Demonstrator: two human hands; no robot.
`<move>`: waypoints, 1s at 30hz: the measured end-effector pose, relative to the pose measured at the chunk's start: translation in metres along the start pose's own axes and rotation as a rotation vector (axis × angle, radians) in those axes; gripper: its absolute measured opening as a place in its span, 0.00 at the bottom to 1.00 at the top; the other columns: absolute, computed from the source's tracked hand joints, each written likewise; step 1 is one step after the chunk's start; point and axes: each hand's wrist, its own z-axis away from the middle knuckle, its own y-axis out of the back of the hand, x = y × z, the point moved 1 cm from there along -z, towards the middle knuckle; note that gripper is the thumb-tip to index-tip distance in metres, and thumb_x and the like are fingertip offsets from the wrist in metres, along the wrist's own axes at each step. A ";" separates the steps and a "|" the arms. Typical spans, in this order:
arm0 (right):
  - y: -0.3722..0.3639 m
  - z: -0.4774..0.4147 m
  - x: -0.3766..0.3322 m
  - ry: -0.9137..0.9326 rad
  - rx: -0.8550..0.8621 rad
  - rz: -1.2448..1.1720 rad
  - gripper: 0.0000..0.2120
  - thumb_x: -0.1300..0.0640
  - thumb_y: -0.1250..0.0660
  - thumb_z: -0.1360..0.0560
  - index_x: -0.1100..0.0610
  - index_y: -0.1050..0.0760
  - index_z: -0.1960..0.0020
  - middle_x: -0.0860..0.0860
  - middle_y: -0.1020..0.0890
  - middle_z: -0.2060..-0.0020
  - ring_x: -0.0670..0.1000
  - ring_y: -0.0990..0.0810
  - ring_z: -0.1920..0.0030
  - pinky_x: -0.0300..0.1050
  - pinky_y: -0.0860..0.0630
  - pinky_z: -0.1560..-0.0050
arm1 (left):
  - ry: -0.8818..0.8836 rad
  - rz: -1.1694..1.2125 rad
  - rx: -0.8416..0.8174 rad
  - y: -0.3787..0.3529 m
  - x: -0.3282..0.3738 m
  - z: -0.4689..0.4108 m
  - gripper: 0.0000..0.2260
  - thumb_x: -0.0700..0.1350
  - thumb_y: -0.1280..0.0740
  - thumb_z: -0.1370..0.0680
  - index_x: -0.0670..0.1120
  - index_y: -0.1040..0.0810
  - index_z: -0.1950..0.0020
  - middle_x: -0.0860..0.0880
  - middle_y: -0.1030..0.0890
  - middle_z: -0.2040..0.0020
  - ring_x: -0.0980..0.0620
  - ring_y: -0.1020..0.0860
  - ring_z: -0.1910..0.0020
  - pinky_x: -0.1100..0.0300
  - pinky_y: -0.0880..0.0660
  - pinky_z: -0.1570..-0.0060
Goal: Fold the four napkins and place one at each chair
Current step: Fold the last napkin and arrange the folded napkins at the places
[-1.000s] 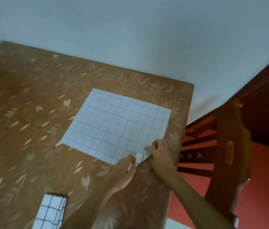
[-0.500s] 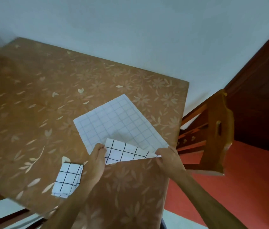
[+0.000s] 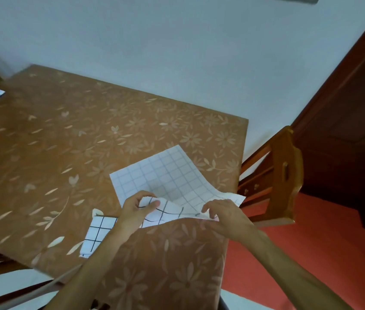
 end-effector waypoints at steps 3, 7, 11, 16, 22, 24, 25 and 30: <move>0.000 0.003 0.016 -0.050 -0.042 0.143 0.11 0.48 0.27 0.33 0.52 0.20 0.54 0.48 0.20 0.56 0.50 0.22 0.51 0.45 0.28 0.51 | 0.118 0.144 0.097 0.018 -0.010 0.001 0.06 0.42 0.24 0.27 0.46 0.17 0.52 0.47 0.15 0.56 0.46 0.17 0.53 0.49 0.20 0.50; 0.019 0.001 0.022 -0.130 -0.016 -0.044 0.05 0.55 0.32 0.31 0.51 0.21 0.56 0.42 0.20 0.61 0.46 0.21 0.60 0.43 0.27 0.60 | 0.196 0.256 0.138 0.039 -0.018 0.003 0.10 0.44 0.25 0.26 0.45 0.17 0.46 0.45 0.14 0.49 0.45 0.16 0.48 0.43 0.22 0.42; 0.050 -0.015 0.014 -0.277 -0.131 -0.307 0.17 0.53 0.26 0.30 0.50 0.20 0.42 0.42 0.17 0.49 0.41 0.19 0.50 0.34 0.22 0.51 | 0.212 0.318 0.148 0.048 -0.023 0.004 0.11 0.42 0.28 0.23 0.45 0.19 0.42 0.47 0.14 0.47 0.49 0.17 0.47 0.55 0.22 0.48; 0.071 -0.031 0.024 -0.364 -0.224 -0.549 0.15 0.58 0.22 0.32 0.52 0.18 0.46 0.45 0.14 0.52 0.43 0.16 0.50 0.37 0.21 0.47 | 0.186 0.130 0.079 0.049 -0.042 -0.010 0.08 0.47 0.29 0.22 0.48 0.18 0.44 0.50 0.14 0.49 0.50 0.18 0.45 0.52 0.23 0.43; 0.053 -0.057 0.037 -0.468 -0.067 -0.687 0.08 0.56 0.29 0.24 0.51 0.19 0.44 0.45 0.14 0.52 0.43 0.16 0.51 0.39 0.20 0.48 | 0.148 -0.072 0.208 0.045 -0.055 -0.056 0.12 0.55 0.28 0.25 0.47 0.18 0.51 0.52 0.17 0.59 0.49 0.19 0.55 0.51 0.23 0.54; 0.040 -0.074 0.043 -0.505 0.003 -0.665 0.09 0.56 0.31 0.22 0.52 0.20 0.43 0.47 0.14 0.53 0.45 0.16 0.52 0.39 0.20 0.51 | 0.163 -0.120 0.250 0.042 -0.054 -0.073 0.14 0.52 0.28 0.24 0.41 0.22 0.57 0.53 0.25 0.68 0.49 0.25 0.63 0.56 0.31 0.64; 0.034 -0.085 0.047 -0.522 0.028 -0.614 0.08 0.56 0.32 0.22 0.53 0.20 0.43 0.48 0.14 0.55 0.46 0.16 0.54 0.39 0.21 0.54 | 0.172 -0.151 0.270 0.041 -0.053 -0.081 0.14 0.49 0.29 0.23 0.40 0.24 0.60 0.53 0.28 0.70 0.49 0.27 0.65 0.58 0.34 0.66; 0.006 -0.143 0.066 -0.635 -0.001 -0.381 0.08 0.53 0.35 0.22 0.57 0.23 0.47 0.55 0.19 0.62 0.50 0.23 0.62 0.49 0.25 0.54 | 0.215 -0.207 0.338 0.042 -0.060 -0.123 0.10 0.46 0.29 0.23 0.40 0.25 0.52 0.46 0.24 0.61 0.48 0.26 0.57 0.61 0.33 0.63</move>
